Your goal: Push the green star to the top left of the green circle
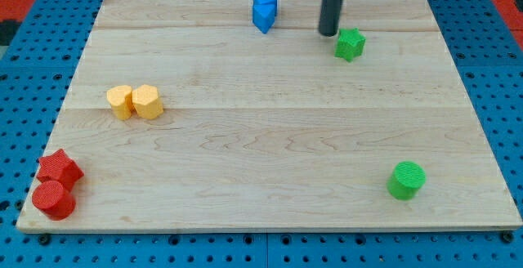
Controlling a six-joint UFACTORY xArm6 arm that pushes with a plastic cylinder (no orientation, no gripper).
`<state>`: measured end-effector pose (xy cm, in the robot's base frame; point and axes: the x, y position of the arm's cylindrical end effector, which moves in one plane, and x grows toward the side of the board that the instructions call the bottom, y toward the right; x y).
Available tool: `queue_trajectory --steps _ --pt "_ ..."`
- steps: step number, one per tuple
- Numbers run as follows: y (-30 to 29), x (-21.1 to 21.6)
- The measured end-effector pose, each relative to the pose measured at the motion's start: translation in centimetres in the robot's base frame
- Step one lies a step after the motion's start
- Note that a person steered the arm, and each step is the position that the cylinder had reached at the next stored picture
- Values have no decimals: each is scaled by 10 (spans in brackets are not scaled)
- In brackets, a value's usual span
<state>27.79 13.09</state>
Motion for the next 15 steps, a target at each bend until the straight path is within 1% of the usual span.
queue_trajectory --steps 1,2,3,4,5,6,7,8,9,10,11,12,13,15 --pt "64 36" --pt "56 64" --pt "111 14" --pt "68 -9" --pt "37 43" --pt "16 73" --pt "69 41" --pt "27 12" --pt "-4 43" --pt "-13 93" --pt "-12 111" --pt "-20 81" --pt "-53 91" --pt "-75 152"
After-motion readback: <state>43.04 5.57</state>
